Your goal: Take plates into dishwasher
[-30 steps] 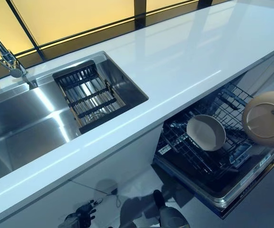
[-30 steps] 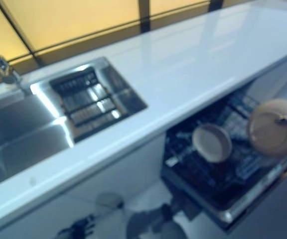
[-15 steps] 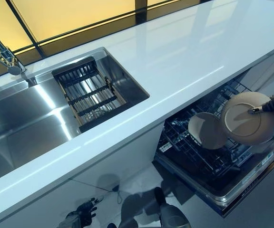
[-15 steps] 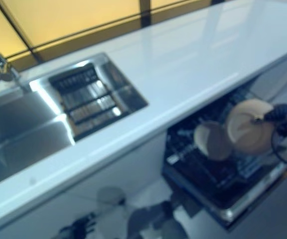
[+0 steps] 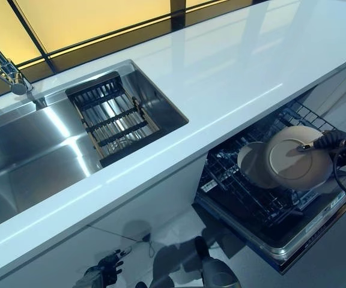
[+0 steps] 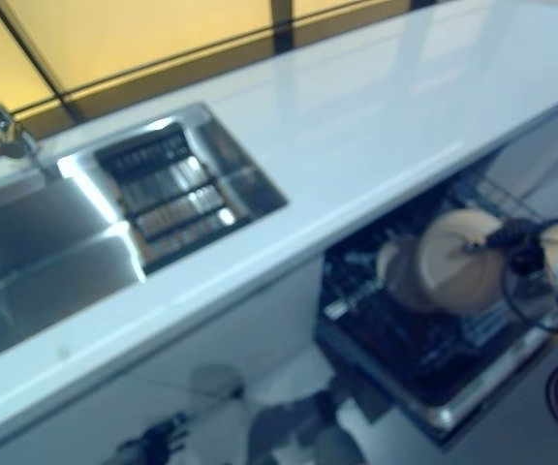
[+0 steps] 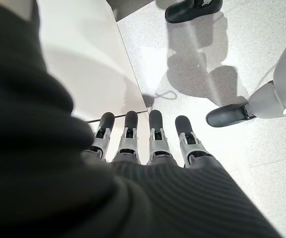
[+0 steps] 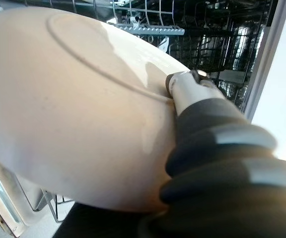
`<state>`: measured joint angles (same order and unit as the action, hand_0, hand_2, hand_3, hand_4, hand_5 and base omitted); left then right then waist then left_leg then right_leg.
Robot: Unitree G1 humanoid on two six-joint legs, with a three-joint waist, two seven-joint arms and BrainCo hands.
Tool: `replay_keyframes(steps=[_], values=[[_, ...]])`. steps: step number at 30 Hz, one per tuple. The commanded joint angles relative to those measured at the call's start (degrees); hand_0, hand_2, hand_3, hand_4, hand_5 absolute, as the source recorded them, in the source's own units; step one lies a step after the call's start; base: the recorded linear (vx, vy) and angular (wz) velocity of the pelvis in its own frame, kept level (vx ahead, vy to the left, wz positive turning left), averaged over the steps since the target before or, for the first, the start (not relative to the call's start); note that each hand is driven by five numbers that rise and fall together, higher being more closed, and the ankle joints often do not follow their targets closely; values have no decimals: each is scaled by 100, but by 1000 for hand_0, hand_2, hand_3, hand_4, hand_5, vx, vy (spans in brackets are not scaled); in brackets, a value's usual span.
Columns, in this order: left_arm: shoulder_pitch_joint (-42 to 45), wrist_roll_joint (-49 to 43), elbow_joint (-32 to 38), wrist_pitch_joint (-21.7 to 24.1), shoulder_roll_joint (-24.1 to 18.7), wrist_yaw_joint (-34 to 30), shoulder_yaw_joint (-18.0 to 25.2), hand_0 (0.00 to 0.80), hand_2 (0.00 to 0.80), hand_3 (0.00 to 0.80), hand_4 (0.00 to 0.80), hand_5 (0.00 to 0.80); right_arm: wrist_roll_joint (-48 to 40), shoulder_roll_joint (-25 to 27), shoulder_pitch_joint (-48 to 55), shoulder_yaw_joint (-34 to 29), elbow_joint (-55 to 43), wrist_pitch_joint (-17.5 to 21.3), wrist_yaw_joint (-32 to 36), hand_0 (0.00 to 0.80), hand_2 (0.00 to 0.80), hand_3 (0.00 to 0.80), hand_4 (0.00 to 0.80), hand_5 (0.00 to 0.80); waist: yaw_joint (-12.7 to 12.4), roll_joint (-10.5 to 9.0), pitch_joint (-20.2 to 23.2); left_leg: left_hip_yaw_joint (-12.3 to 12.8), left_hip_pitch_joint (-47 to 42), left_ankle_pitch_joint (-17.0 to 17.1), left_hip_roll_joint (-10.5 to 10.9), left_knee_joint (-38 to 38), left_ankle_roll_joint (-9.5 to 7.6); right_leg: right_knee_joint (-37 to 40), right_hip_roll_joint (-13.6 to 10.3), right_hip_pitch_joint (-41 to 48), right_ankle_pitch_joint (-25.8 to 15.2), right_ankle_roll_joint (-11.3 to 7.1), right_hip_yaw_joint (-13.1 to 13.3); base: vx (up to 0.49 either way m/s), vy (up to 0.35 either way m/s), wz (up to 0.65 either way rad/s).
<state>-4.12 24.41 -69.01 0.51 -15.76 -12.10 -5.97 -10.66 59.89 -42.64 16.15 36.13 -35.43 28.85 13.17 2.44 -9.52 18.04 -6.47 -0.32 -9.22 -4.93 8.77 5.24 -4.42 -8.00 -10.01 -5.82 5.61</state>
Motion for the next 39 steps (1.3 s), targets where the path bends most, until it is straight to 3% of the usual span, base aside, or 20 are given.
replay_keyframes(steps=[1,23,39], values=[[-209,45,-167,66,-264,35,-29,0,0,0,0,0,241,-217,-71,-80,-59,15,-66,800,800,800,800,800,6,-474,73,-437,-254,-49,-169,-7,-30,-24,-457,258,165,-361,-18,0,0,0],[-297,134,-160,98,-184,47,-15,0,0,0,0,0,706,-1183,803,-217,-501,-256,-231,800,800,800,800,800,-36,-407,-27,-540,-197,-20,-166,-7,-56,-24,-482,284,189,-357,11,0,0,0],[-363,164,-117,104,-141,68,-186,0,0,0,0,0,1157,-1842,1120,-4,-81,-42,-783,800,800,800,800,800,-202,-320,-68,-735,-107,-4,-154,-7,-78,-24,-515,303,218,-354,-50,0,-1,1]])
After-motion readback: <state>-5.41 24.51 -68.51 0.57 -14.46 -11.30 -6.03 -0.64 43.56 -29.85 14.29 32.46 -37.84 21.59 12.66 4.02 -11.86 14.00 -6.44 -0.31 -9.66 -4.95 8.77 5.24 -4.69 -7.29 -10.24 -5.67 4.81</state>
